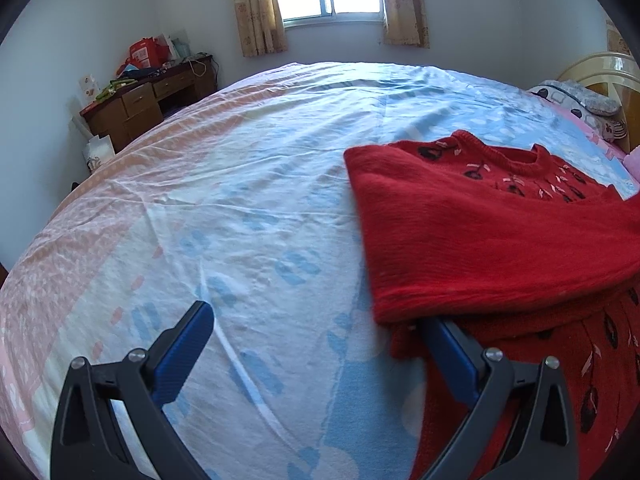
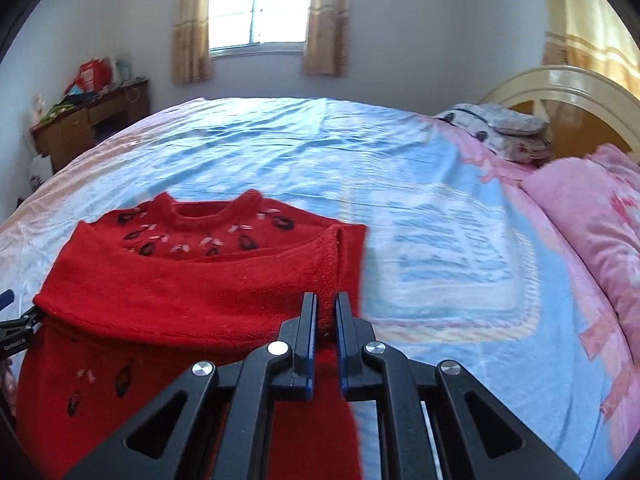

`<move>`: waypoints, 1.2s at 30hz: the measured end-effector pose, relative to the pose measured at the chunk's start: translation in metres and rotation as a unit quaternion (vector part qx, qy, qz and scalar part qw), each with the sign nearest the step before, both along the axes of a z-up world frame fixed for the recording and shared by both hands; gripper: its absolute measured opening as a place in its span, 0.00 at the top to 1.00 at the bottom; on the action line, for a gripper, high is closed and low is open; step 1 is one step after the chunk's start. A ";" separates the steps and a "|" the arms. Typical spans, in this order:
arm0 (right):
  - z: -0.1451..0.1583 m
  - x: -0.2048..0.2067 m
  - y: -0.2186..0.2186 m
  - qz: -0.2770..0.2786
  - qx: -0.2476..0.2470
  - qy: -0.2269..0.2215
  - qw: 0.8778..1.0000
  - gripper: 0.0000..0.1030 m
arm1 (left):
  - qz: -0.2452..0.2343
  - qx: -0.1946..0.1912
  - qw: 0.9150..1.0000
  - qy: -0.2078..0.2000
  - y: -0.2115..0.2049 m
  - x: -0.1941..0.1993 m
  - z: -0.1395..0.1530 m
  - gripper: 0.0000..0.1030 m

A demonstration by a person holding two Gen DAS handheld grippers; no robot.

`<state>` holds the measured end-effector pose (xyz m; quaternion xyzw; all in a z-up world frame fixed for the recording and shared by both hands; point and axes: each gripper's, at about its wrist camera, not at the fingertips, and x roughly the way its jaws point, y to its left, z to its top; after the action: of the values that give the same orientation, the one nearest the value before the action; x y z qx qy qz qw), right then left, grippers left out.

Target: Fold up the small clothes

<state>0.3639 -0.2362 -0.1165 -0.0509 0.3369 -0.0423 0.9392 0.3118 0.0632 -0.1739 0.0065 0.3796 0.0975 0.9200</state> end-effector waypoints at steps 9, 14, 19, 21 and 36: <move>-0.046 0.009 -0.029 -0.038 0.014 0.062 0.997 0.94 | -0.001 0.005 1.000 -0.001 -0.001 0.000 -0.001 0.00; -0.048 0.002 -0.030 -0.040 0.014 0.058 0.997 0.94 | -0.012 -0.001 1.000 -0.012 -0.001 -0.006 0.001 0.00; -0.050 0.002 -0.033 -0.043 0.000 0.072 0.996 0.94 | -0.017 -0.021 0.999 -0.018 0.003 -0.017 0.005 0.00; -0.049 0.000 -0.035 -0.047 -0.007 0.073 0.996 0.94 | -0.024 -0.031 0.999 -0.021 0.005 -0.026 0.006 0.00; -0.015 -0.009 -0.002 0.046 0.038 0.036 0.998 0.55 | 0.002 0.003 0.999 -0.046 0.003 0.004 0.037 0.00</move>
<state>0.3552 -0.2381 -0.1318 -0.0323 0.3691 0.0151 0.9287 0.3163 0.0666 -0.1371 0.0039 0.3370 0.1002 0.9361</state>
